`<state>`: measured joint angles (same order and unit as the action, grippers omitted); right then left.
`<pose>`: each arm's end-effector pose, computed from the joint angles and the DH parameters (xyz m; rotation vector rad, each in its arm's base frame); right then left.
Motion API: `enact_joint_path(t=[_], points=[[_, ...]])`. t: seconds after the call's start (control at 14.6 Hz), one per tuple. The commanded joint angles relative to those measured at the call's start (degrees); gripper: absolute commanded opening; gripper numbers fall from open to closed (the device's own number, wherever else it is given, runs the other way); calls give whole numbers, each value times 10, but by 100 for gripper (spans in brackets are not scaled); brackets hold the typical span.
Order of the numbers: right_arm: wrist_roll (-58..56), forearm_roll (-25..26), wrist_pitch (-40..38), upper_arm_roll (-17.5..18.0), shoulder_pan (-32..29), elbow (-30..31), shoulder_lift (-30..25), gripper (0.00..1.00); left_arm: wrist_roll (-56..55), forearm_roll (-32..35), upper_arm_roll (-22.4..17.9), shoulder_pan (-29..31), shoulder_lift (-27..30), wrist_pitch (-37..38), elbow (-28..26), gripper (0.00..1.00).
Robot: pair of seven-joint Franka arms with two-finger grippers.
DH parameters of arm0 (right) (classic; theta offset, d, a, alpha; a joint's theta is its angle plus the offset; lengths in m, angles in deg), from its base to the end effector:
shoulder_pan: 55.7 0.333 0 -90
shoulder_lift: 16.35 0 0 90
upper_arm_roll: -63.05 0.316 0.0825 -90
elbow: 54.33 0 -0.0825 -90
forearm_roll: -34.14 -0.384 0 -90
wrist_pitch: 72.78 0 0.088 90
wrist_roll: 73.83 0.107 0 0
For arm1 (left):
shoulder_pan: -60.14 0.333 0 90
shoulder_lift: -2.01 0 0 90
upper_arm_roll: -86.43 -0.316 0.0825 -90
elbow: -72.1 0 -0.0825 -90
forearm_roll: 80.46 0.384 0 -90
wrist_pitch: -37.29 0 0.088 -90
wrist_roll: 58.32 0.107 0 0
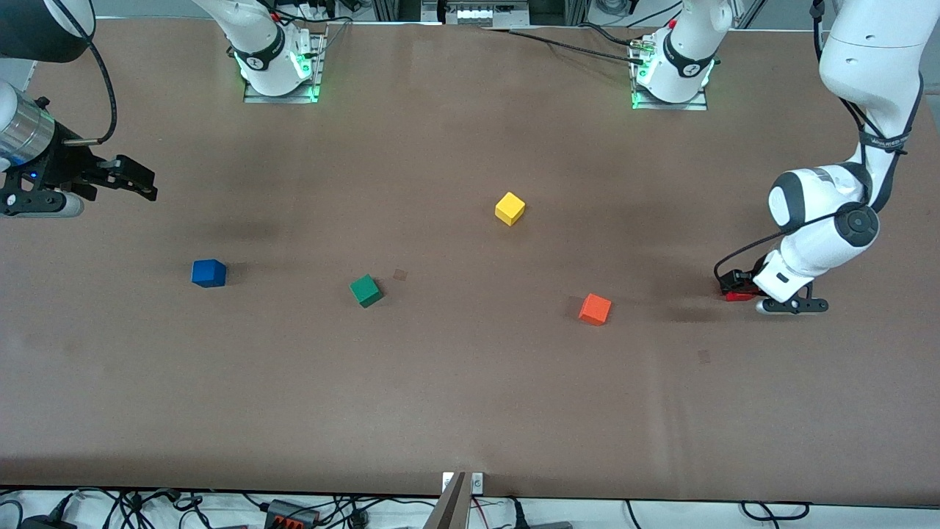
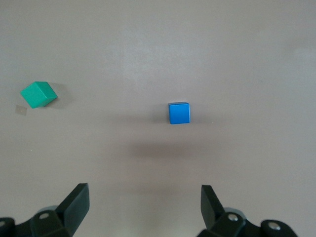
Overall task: Pass red block to right arm, stack on blue
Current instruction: 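Close the left gripper on the red cube while the right gripper advances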
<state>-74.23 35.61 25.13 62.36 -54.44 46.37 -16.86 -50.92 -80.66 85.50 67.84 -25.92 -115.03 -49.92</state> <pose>0.5559 0.0031 0.5526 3.1155 0.0327 -0.0619 0.5704 0.0867 0.1792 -3.1292 -0.0352 -0.0629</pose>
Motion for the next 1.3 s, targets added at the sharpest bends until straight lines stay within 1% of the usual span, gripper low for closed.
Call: enact_joint_path(t=[0.0,0.27,0.34,0.41,0.55,0.75,0.89,1.09,1.16,1.23], points=[[1,-3,-11,1,1,-13,6,100,3,8,4,5,-5,-23,-13,58],[-6,-1,-9,2,2,-14,25,100,4,8,4,6,-5,-21,-7,16],[-6,-1,-9,2,4,-14,25,100,4,8,4,6,-3,-20,-6,13],[-6,-2,-10,2,8,-15,25,100,7,8,4,6,0,-20,-2,11],[-5,-2,-10,2,9,-14,30,100,9,8,4,5,13,-3,10,11],[-5,-6,-4,1,8,-21,40,100,9,8,8,-1,40,95,49,11],[-7,-6,-5,1,9,-31,51,100,23,8,15,-1,56,189,94,11],[-6,-5,-4,1,13,-47,69,100,47,8,22,-1,62,355,190,11],[-7,-4,-4,1,14,-61,76,100,53,8,29,-2,62,411,224,11],[-7,-4,-5,1,14,-67,83,100,58,7,48,-2,62,465,261,11]])
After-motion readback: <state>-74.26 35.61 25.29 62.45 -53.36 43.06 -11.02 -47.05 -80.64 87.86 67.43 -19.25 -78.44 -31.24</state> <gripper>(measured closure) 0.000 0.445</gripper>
